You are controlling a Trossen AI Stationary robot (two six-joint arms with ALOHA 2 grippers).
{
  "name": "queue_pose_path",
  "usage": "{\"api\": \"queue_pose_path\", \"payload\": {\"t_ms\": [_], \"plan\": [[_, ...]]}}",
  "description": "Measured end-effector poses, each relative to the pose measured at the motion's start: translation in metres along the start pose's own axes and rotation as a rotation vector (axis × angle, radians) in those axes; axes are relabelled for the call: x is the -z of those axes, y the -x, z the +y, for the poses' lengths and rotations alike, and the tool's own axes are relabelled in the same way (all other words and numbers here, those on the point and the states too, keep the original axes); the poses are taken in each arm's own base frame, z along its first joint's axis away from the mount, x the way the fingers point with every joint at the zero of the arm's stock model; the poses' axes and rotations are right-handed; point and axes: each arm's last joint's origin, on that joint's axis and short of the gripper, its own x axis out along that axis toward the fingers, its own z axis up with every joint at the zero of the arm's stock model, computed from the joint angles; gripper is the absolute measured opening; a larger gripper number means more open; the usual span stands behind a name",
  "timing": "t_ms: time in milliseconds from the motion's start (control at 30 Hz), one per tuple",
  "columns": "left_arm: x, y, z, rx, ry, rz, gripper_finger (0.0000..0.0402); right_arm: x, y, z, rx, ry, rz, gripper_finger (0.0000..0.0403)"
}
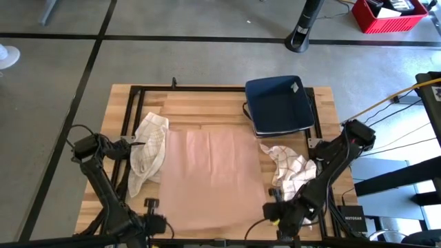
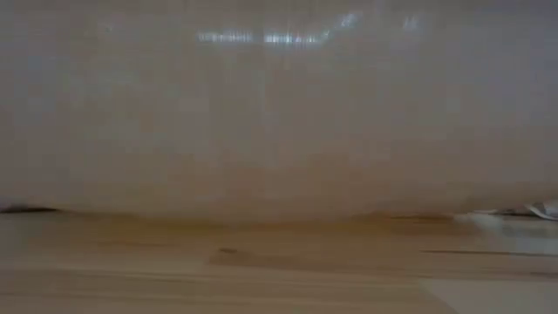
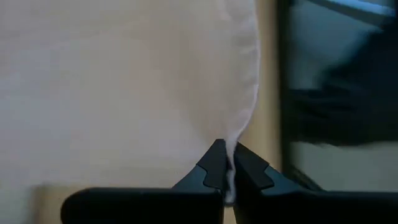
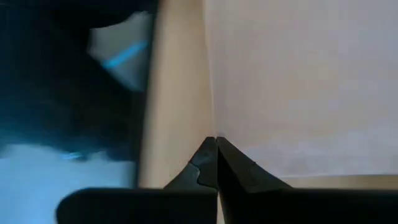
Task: Fold towel
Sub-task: Fold the pink towel
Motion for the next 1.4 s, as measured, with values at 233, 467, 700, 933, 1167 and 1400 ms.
{"api": "queue_pose_path", "payload": {"t_ms": [233,467,700,933,1167,1400], "plan": [[-0.001,0.001,0.001,0.086,-0.012,0.107,0.0001,-0.008,-0.007,0.016,-0.214,-0.119,-0.005,0.0001],[-0.011,0.008,0.015,0.025,-0.001,0.108,0.0001,-0.011,0.007,0.006,-0.108,-0.088,-0.070,0.0001],[-0.016,0.047,0.053,-0.253,0.077,-0.121,0.0001,-0.016,0.028,-0.013,0.074,-0.082,-0.135,0.0001],[-0.011,0.064,0.090,-0.504,0.163,-0.253,0.0001,-0.023,0.035,-0.052,0.399,-0.089,-0.144,0.0001],[0.003,0.035,0.126,-0.717,0.199,-0.140,0.0001,-0.033,0.042,-0.092,0.704,-0.102,-0.148,0.0001],[0.015,0.007,0.156,-0.868,0.239,-0.127,0.0001,-0.034,0.038,-0.125,0.812,-0.162,-0.092,0.0001]]}}
